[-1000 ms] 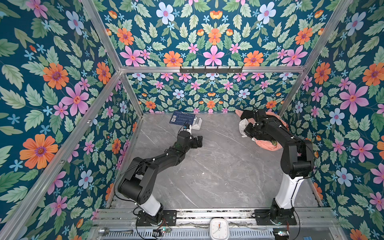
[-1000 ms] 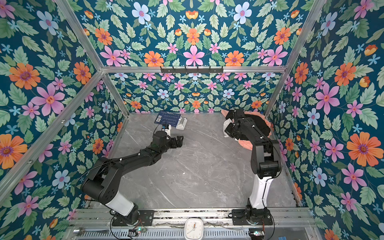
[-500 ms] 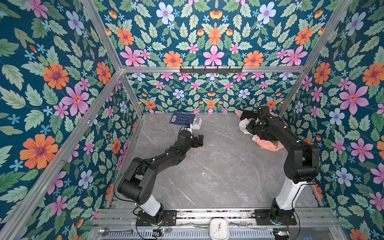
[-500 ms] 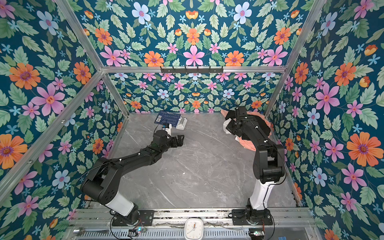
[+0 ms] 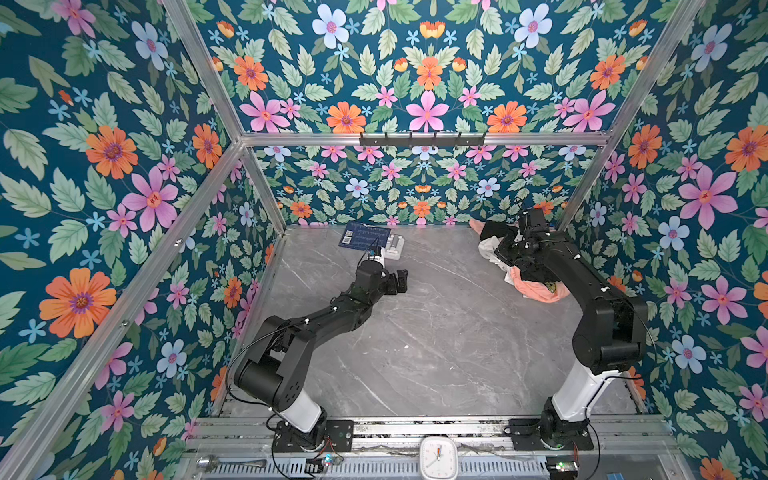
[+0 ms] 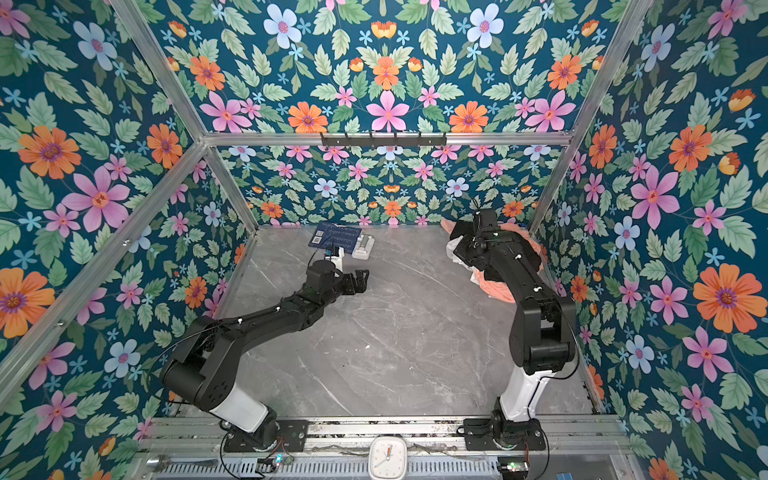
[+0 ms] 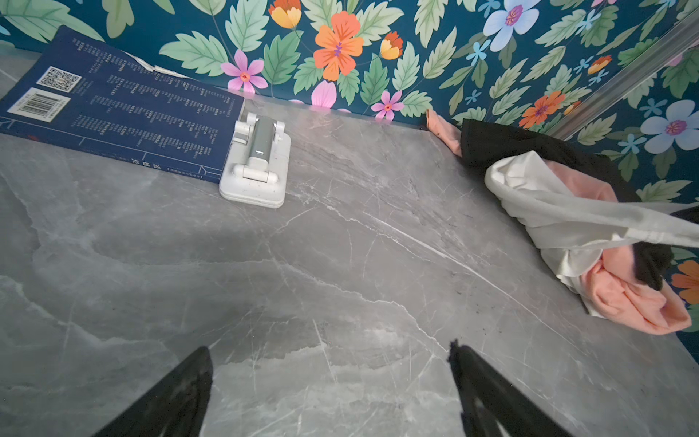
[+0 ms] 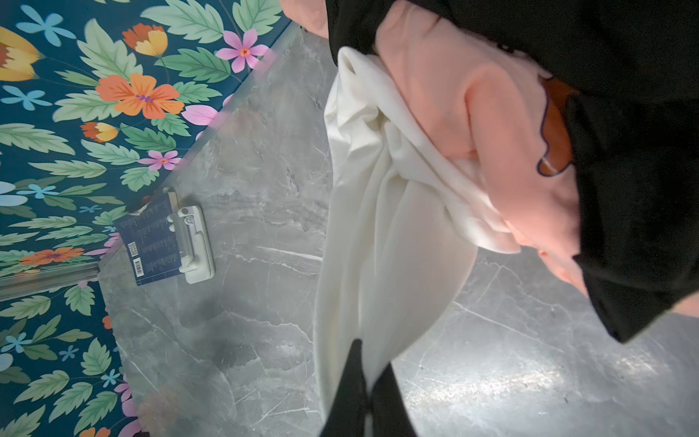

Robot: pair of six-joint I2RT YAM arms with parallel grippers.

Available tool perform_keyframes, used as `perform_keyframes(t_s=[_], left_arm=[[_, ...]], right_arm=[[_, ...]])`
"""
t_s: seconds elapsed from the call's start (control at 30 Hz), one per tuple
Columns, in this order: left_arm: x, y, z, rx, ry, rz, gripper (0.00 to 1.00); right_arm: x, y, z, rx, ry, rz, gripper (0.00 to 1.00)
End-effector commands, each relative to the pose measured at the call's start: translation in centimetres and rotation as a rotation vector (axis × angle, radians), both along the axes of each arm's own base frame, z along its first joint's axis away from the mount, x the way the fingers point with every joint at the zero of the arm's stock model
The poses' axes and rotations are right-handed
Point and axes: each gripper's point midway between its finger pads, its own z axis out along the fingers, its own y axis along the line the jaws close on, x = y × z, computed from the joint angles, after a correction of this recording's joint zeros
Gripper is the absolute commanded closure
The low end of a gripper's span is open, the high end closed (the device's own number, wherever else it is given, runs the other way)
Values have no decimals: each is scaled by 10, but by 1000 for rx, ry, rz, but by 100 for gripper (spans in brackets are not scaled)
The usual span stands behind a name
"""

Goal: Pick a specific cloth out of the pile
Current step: 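Lift the white cloth upward with the right gripper, pulling it from the pile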

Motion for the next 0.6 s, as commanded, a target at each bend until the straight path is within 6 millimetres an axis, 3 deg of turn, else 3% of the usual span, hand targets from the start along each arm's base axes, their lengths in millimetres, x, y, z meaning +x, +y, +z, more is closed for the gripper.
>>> perform_keyframes(t_s=[0.0, 0.57], left_arm=[[2, -2, 7, -5, -20, 0, 0], [1, -5, 5, -4, -19, -3, 0]], right_arm=[[-1, -1, 8, -10, -21, 0, 100], [-10, 0, 45, 5, -105, -7, 100]])
